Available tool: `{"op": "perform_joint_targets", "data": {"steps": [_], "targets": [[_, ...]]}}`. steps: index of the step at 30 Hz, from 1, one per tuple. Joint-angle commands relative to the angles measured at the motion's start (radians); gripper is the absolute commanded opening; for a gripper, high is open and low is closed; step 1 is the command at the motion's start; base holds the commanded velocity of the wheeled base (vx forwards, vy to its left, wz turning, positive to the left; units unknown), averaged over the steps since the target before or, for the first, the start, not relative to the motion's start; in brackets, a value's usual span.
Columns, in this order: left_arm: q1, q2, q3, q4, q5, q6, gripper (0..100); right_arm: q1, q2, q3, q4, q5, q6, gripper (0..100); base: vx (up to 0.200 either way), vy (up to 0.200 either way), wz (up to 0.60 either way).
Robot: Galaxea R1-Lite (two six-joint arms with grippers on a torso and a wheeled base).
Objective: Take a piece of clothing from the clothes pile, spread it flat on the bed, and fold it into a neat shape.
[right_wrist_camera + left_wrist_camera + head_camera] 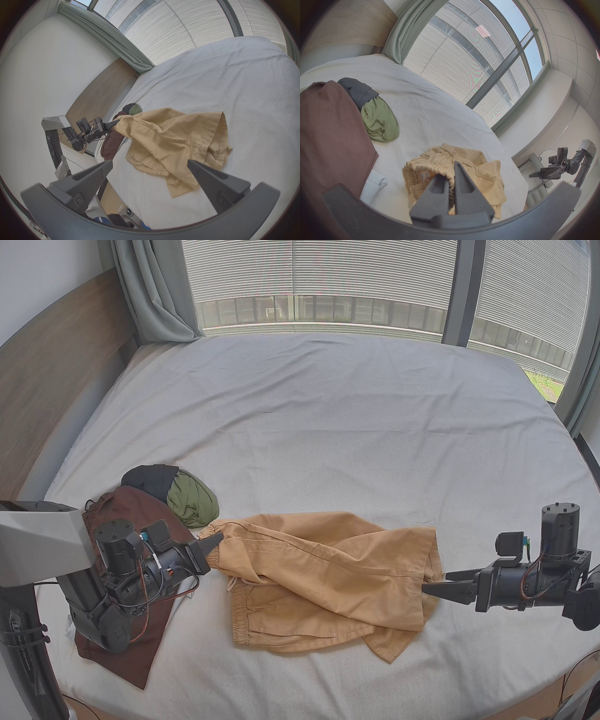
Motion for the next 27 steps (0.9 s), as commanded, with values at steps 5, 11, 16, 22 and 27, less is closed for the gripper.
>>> {"op": "perform_joint_targets", "data": {"steps": [5,11,16,22,27], "targets": [[0.000,0.005,0.001,-0.001,0.000,-0.001,0,0.002,0.096,0.020,-0.068,0.001,0.021,100,0.000,0.000,0.00],[0.000,0.004,0.001,-0.001,0.000,-0.001,0,0.002,0.116,0.016,-0.068,0.001,0.021,100,0.000,0.000,0.00],[0.002,0.008,0.001,-0.001,0.000,-0.001,0,-0.003,0.177,0.010,-0.100,-0.001,0.022,100,0.000,0.000,0.00],[0.002,0.005,0.002,-0.001,0.000,-0.001,0,-0.017,0.268,0.016,-0.212,-0.006,0.041,100,0.000,0.000,0.00],[0.002,0.008,0.001,-0.001,0.000,-0.001,0,-0.032,0.334,0.017,-0.298,-0.010,0.059,100,0.000,0.000,0.00]]}}
